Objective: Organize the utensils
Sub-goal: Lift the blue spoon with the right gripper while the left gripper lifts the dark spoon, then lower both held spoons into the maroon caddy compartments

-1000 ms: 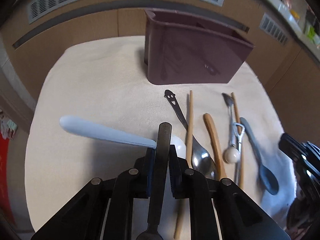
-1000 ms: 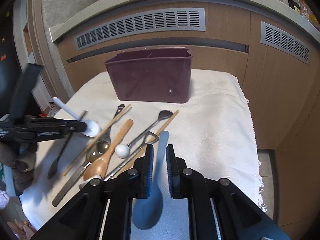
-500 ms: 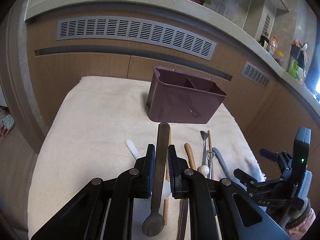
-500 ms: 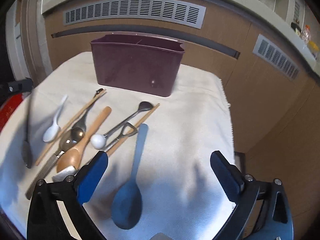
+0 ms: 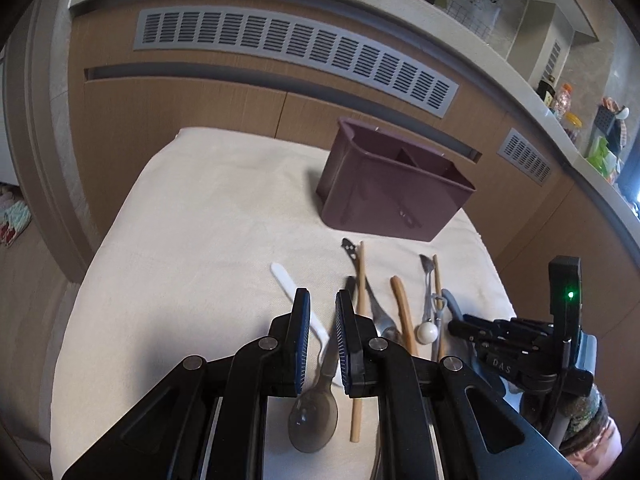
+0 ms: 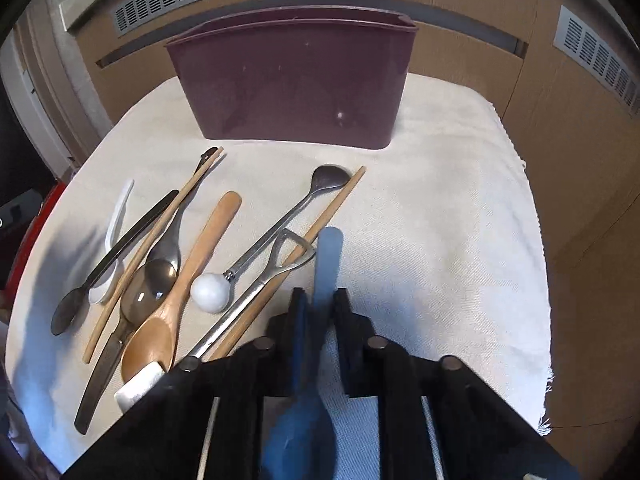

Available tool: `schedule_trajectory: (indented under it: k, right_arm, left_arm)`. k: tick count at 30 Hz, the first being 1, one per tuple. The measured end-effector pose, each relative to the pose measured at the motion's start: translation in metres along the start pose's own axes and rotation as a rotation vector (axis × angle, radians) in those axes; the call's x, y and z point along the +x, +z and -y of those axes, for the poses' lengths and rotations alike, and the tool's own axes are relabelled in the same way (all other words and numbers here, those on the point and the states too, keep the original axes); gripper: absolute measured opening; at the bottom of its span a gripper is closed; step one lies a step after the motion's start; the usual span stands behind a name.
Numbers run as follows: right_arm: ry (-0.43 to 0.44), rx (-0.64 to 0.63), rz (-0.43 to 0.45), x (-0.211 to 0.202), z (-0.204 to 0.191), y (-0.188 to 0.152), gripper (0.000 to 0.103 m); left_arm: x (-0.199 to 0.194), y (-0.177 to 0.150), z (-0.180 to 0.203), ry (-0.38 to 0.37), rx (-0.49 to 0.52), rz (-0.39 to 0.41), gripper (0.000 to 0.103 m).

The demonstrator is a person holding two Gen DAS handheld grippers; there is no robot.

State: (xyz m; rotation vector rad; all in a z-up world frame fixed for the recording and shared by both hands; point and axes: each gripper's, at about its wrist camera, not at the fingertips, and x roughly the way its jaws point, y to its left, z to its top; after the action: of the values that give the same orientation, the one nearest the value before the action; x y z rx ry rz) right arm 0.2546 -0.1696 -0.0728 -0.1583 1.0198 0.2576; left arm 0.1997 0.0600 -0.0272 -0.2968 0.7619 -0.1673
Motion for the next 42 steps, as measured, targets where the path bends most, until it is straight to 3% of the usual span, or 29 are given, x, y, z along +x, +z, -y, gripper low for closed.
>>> schedule_trajectory:
  k: [6,11,17,21,26,29,32,38,42]
  right_arm:
    - [0.007,0.000,0.057,-0.025,0.004,0.000,0.010]
    - [0.030,0.009,0.121,-0.046,0.004,-0.004,0.010]
    - [0.065,0.027,0.139,-0.052,0.007,-0.011,0.010]
    - [0.079,0.027,0.139,-0.049,0.010,-0.014,0.010]
    - [0.088,0.050,0.141,-0.043,0.015,-0.015,0.010]
    - [0.092,0.067,0.149,-0.043,0.015,-0.015,0.010]
    - [0.090,0.074,0.173,-0.049,0.015,-0.017,0.010]
    - [0.083,0.091,0.217,-0.071,0.013,-0.020,0.010]
    - [0.093,0.096,0.257,-0.087,0.009,-0.020,0.010]
  left_arm:
    - [0.014,-0.002,0.002,0.013,0.051,-0.078,0.015]
    - [0.049,0.002,0.029,-0.018,0.260,-0.259,0.019]
    - [0.088,0.008,0.057,0.055,0.475,-0.415,0.020]
    - [0.116,0.007,0.062,0.103,0.507,-0.512,0.020]
    - [0.126,0.013,0.069,0.093,0.490,-0.546,0.018]
    - [0.123,0.014,0.063,0.093,0.422,-0.505,0.013]
    - [0.101,0.013,0.057,0.109,0.358,-0.344,0.012]
    - [0.041,0.002,0.048,0.015,0.149,-0.094,0.012]
    - [0.013,0.007,0.048,-0.030,0.115,-0.017,0.012]
